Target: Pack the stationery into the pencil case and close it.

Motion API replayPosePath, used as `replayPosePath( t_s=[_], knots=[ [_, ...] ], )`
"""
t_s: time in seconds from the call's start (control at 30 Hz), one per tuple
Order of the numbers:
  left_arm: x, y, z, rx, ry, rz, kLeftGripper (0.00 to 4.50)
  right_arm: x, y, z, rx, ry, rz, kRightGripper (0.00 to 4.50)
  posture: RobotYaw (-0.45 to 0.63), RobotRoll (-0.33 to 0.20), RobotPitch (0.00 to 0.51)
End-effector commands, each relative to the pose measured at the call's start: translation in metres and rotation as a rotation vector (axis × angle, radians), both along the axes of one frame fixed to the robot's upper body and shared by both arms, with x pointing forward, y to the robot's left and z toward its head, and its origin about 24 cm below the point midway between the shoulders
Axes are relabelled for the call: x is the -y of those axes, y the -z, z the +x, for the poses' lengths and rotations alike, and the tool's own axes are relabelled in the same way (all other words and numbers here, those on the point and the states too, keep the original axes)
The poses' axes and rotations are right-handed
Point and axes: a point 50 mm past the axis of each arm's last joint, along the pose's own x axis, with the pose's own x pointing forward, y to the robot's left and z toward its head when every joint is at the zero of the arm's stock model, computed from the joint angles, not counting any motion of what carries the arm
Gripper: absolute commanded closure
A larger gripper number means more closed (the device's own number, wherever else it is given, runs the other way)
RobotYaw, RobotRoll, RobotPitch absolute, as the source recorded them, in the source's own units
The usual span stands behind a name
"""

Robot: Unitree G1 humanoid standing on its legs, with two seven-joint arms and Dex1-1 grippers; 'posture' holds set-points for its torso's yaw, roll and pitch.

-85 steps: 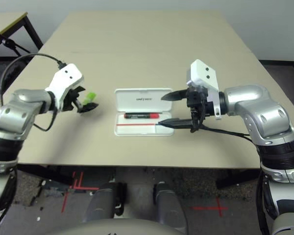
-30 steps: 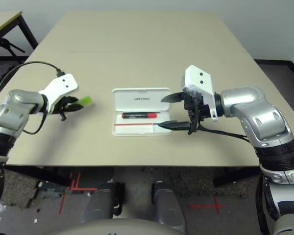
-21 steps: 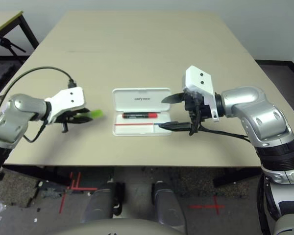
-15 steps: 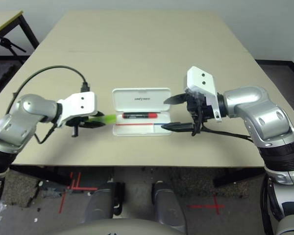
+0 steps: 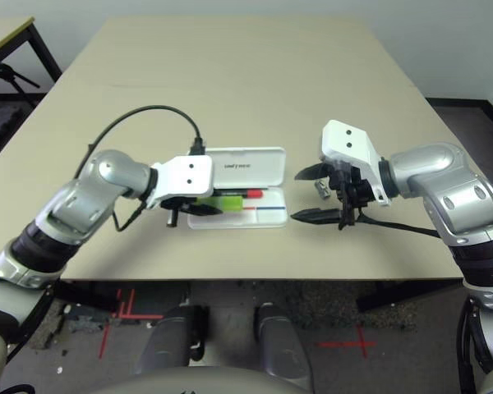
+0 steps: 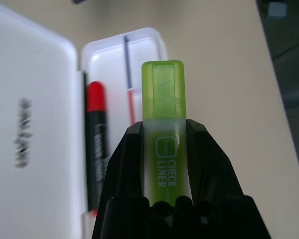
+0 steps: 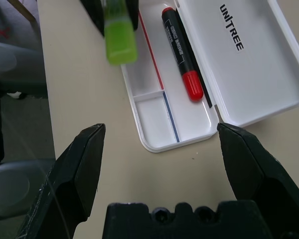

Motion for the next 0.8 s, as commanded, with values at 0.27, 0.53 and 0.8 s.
replayPosePath(
  t_s=[0.27,0.53,0.8],
  knots=[
    [0.012,0.018,0.011,-0.021,-0.002,0.061,3.42,0.0,0.002,-0.001,0.0,0.008,-0.01,0.0,-0.02,0.0,0.109],
    [0.012,0.019,0.019,-0.002,-0.02,0.088,3.42,-0.001,0.002,-0.001,0.005,0.01,-0.008,0.0,-0.02,0.0,0.108],
    [0.011,0.02,0.019,-0.017,-0.034,0.098,3.42,-0.001,0.002,0.0,0.012,0.011,-0.01,0.0,-0.02,0.0,0.108]
  ],
)
